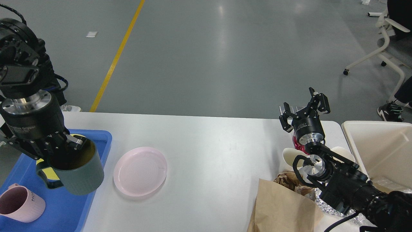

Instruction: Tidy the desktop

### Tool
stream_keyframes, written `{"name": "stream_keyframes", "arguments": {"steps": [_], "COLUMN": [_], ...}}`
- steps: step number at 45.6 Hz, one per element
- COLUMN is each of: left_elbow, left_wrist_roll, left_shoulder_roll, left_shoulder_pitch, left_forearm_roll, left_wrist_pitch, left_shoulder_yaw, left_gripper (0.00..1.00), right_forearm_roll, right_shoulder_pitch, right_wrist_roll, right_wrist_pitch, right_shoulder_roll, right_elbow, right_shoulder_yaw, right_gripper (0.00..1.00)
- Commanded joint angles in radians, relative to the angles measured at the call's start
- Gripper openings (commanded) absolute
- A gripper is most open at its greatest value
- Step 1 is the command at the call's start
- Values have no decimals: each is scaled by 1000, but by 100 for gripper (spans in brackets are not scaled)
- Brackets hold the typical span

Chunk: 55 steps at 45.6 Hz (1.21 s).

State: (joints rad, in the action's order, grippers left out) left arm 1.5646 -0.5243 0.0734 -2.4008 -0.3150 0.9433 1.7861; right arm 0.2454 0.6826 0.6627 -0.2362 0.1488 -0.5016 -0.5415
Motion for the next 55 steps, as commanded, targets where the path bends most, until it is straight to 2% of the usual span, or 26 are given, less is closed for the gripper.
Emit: {"name": "stream_keyframes", "arguments": {"steps": [1,3,6,14,18,26,31,36,44,55], "left_elbow": [-5,-9,-9,-11,-11,-26,-35,-52,-63,-66], "left_wrist_roll": [-19,-19,-16,3,21,109,132,138,138,147], "left_shoulder_roll": [5,3,9,68,127,301,388,425,425,417], "left_shoulder_pitch": [-2,14,69,274,363,500,589,678,759,836], "left_forearm_roll": [-21,-21,-21,-3,2,4,22,82,200,212], "left_wrist_pitch": [-4,-20,-87,-424,-556,-739,-869,-972,-1043,-1046], "left_shoulder_yaw": [25,41,71,180,205,191,142,104,32,-28], "left_gripper": [0,0,0,0,0,0,0,0,0,0], "right_forearm_roll": [0,0,0,0,0,0,0,0,0,0], "right_shoulder_pitch": [2,0,0,0,0,0,0,0,0,0], "right_wrist_roll": [0,0,0,0,0,0,0,0,0,0], "right_wrist_pitch": [0,0,0,0,0,0,0,0,0,0], "right_shoulder_roll": [0,0,0,0,0,0,0,0,0,0], "right_elbow": [-1,0,-1,0,0,0,-1,-1,-1,0], "right_shoulder_yaw": [0,0,0,0,0,0,0,0,0,0], "right_gripper": [100,100,100,100,100,100,100,100,100,100]}}
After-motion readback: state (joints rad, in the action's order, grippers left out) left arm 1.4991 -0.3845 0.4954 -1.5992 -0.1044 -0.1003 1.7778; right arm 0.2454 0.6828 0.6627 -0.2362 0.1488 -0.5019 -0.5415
